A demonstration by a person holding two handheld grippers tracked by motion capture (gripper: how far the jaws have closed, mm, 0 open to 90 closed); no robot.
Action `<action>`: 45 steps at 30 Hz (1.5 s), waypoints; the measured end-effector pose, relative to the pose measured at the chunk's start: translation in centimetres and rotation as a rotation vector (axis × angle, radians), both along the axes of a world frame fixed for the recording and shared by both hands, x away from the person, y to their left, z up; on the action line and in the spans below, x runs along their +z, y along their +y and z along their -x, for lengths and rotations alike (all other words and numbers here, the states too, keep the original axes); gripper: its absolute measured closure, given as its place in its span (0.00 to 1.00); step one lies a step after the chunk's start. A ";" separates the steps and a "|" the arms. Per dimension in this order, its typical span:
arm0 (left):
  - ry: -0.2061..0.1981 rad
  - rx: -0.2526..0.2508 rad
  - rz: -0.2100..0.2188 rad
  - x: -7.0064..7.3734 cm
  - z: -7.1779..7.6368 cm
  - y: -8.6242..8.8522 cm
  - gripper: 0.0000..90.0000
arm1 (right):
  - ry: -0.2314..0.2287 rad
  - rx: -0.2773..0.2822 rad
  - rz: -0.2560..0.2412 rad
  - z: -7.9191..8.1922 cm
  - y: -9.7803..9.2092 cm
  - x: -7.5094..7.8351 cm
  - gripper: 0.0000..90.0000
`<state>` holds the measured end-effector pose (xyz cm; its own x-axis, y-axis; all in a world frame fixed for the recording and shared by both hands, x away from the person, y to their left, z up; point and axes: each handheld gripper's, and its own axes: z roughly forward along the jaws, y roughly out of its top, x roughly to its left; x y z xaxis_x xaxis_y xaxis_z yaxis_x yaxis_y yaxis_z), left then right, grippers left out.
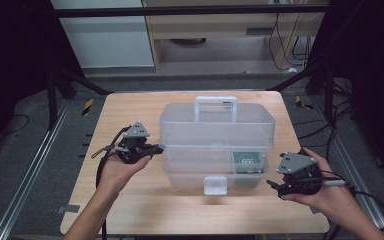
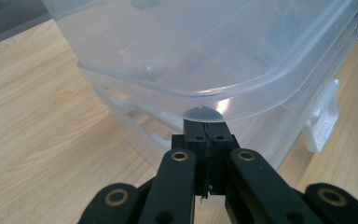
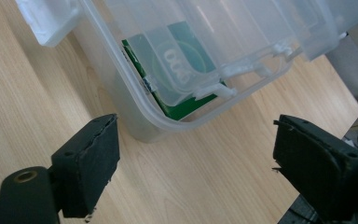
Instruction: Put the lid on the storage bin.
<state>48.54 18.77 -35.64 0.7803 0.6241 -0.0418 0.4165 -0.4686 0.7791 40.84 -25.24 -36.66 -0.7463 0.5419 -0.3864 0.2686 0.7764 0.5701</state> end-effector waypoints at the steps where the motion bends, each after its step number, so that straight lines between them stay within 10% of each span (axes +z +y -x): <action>1: 0.000 0.000 0.000 0.0 0.0 0.0 1.00 | 0.000 0.000 0.000 0.0 0.0 0.0 0.16; 37: -0.007 -0.024 -0.006 -2.8 1.4 0.4 1.00 | 0.059 -0.063 -0.050 0.1 -1.2 -3.0 0.15; 45: 0.004 0.040 -0.057 -3.1 1.1 2.0 1.00 | 0.048 -0.115 -0.033 -0.3 -1.7 -3.7 0.17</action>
